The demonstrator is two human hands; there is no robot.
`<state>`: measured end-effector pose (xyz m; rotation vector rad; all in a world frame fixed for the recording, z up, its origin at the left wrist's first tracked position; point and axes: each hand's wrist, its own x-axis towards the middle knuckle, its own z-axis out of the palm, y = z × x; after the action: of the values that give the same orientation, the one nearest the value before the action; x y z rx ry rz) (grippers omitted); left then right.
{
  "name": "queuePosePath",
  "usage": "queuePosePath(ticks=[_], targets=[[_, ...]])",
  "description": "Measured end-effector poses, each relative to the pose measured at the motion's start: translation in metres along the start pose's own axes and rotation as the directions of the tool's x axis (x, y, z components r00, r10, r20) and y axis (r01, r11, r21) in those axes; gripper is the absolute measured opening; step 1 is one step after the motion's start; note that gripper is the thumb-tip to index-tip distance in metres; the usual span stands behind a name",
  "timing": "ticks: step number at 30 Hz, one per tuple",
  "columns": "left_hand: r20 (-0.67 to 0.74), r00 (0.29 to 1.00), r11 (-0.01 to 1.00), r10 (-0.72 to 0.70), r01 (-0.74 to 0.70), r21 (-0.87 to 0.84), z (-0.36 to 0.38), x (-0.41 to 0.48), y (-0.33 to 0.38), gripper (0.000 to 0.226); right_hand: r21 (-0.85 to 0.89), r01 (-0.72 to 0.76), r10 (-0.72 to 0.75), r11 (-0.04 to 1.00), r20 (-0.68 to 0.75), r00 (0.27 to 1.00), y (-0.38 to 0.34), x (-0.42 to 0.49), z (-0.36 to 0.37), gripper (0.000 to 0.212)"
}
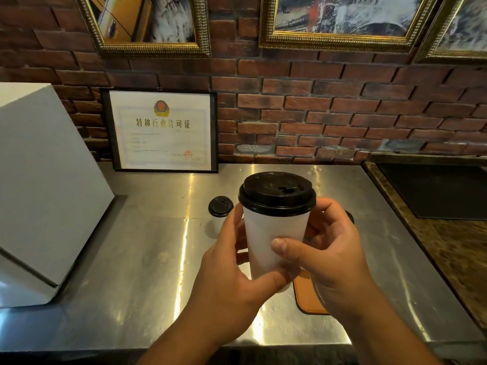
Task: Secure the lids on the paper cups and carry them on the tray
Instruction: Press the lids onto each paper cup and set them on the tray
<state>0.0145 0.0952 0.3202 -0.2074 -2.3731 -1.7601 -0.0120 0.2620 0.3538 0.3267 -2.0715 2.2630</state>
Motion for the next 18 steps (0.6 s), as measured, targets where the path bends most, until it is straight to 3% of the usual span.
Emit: queuePosePath(ticks=[13,16,18], targets=[[0.036,0.999,1.0,-0.001,0.002,-0.019,-0.006,0.0023,-0.0021,0.097,0.02,-0.042,0.042,0.999,0.026,0.999,0.0015,-0.0003,0.0019,0.082],[0.045,0.999,0.999,0.027,-0.025,-0.034,-0.0072,-0.0003,0.001,0.096,0.115,-0.07,0.061,0.991,0.085,0.995,0.0007,0.0014,-0.0002,0.074],[0.044,0.998,0.999,0.037,-0.036,-0.023,-0.0074,-0.0008,0.0027,0.095,0.208,-0.127,0.111,0.97,0.087,0.99,-0.0031,0.0034,0.0007,0.09]])
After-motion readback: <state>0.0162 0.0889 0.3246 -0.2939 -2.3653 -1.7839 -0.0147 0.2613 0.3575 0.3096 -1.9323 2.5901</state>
